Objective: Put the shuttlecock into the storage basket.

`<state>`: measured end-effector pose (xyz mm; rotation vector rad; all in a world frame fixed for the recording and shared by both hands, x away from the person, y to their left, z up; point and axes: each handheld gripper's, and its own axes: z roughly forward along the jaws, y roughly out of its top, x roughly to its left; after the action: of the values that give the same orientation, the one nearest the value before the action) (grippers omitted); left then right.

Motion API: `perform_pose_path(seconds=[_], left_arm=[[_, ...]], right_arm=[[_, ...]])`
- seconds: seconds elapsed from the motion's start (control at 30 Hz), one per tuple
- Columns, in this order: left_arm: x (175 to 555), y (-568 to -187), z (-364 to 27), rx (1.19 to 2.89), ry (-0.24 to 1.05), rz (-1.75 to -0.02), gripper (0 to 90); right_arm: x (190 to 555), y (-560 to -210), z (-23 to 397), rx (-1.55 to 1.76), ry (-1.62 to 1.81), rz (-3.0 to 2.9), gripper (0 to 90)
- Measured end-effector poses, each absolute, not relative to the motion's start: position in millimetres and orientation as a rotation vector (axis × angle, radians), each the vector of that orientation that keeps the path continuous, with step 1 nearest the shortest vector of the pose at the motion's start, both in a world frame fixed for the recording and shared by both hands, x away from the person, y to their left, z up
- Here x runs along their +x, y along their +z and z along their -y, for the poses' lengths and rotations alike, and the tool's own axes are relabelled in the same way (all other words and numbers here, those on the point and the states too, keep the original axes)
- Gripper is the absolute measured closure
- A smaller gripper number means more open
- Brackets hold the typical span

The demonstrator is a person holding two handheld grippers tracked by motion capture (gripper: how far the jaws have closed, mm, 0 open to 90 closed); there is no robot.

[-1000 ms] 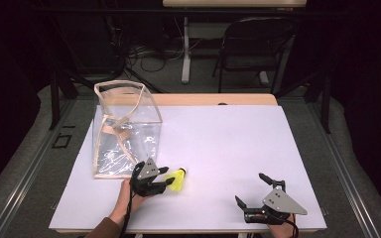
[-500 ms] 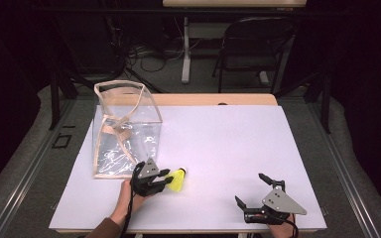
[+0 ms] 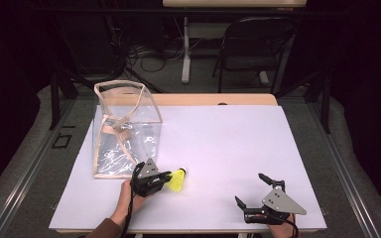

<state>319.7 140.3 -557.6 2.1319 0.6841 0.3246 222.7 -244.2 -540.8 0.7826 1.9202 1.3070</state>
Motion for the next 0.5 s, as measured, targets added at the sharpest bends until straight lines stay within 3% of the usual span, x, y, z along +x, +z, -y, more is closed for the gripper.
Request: perform_pose_path(seconds=[0.5], left_arm=[[317.7,-555.9,-141.2,2.112,0.340,-0.676,88.8]], right_arm=[[222.8,-540.7,244.4,0.784,1.306,-1.919,0.0]])
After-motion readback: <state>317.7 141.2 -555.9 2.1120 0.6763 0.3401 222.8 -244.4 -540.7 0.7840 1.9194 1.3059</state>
